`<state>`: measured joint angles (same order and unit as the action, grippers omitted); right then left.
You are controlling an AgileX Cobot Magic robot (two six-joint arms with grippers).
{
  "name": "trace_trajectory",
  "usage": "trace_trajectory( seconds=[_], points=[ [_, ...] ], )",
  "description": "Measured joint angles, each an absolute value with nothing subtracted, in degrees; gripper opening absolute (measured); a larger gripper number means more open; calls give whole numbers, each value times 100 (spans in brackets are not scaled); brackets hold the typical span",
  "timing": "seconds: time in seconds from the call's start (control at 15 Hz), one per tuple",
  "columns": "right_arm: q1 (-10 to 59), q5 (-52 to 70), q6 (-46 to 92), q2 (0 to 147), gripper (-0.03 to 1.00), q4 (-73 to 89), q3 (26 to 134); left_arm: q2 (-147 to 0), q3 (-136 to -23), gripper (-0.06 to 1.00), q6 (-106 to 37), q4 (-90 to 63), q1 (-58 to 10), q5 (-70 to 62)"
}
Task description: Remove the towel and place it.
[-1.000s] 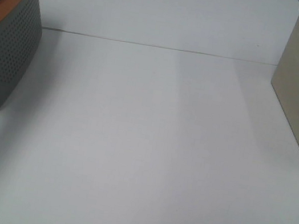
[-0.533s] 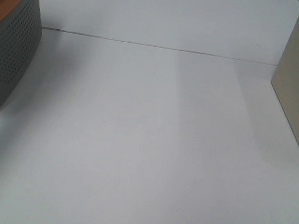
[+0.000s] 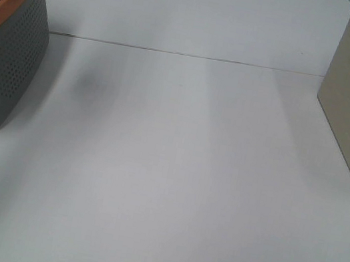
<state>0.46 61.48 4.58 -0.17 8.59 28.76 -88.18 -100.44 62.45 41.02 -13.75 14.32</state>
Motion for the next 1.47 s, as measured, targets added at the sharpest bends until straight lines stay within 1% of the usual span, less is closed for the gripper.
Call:
trace_trajectory(
  seconds=[0.13,0.2,0.27,0.47,0.6,0.73,0.93,1.0,1.07,1.27,1.47],
  points=[
    [46,6148,458,-17,76,859,2876,-8806,-10050,0,6262,4360,-1667,1438],
    [46,6148,458,-17,76,859,2876,-8846,-10050,0,6595,4813,-1919,1501],
    [46,6148,458,-17,76,859,2876,-8892,-10050,0,7007,5191,-1988,1702],
    [46,6148,458,-17,76,859,2876,-9064,-10050,0,8491,6881,-2017,2744],
    [46,6148,458,-17,76,859,2876,-9248,-10050,0,9866,8640,-2017,3610],
    [46,6142,458,-17,76,968,2876,-9356,-10050,0,10686,9757,-2017,4526],
    [46,6096,688,143,76,1381,2876,-9374,-10050,0,10892,9992,-2017,5168],
    [46,6039,997,372,76,1621,2899,-9374,-10050,0,10892,9992,-2017,5237],
    [46,5735,1501,607,76,1994,2934,-9385,-10050,0,10892,9992,-2017,5237],
    [46,4354,3346,1450,74,3696,2939,-9551,-10050,0,10898,9992,-2017,5237],
    [46,4016,5254,2613,72,5288,2939,-9780,-10050,0,10898,10015,-2017,5231]
  ],
)
